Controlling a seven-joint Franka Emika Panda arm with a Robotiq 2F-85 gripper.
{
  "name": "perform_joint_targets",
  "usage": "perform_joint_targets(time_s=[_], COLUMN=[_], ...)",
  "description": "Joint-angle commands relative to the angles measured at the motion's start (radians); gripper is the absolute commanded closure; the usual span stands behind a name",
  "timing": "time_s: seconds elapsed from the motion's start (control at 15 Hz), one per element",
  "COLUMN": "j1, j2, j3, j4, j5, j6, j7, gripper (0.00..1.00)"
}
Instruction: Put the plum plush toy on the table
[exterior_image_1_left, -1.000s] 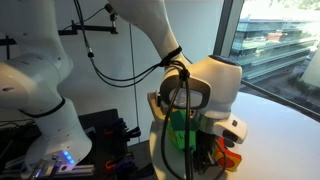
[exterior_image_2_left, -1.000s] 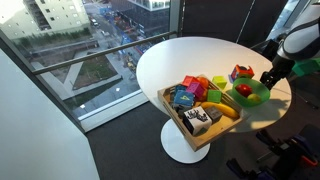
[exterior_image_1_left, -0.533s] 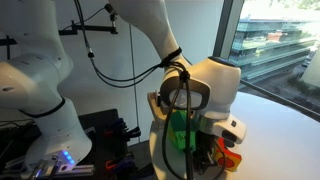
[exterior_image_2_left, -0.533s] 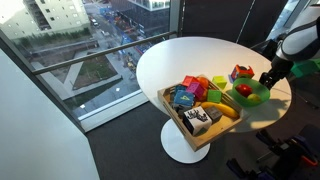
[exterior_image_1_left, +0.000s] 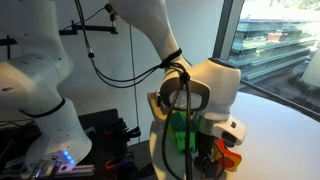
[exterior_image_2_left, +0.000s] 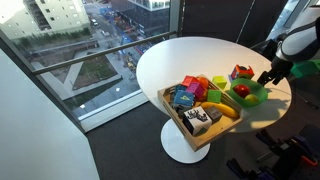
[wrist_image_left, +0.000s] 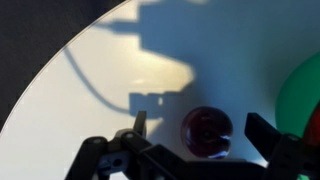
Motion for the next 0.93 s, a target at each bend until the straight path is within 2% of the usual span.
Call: perform_joint_targets(time_s=[0.0, 0.87], j1=[-0.023, 0.001], j2=[0.002, -0.108], j3=[0.015, -0.021], j4=[0.014, 0.003], j5=[0.020, -0.052], j6=[0.004, -0.045], j7=[-0.015, 0.048], gripper=[0.00, 0.00])
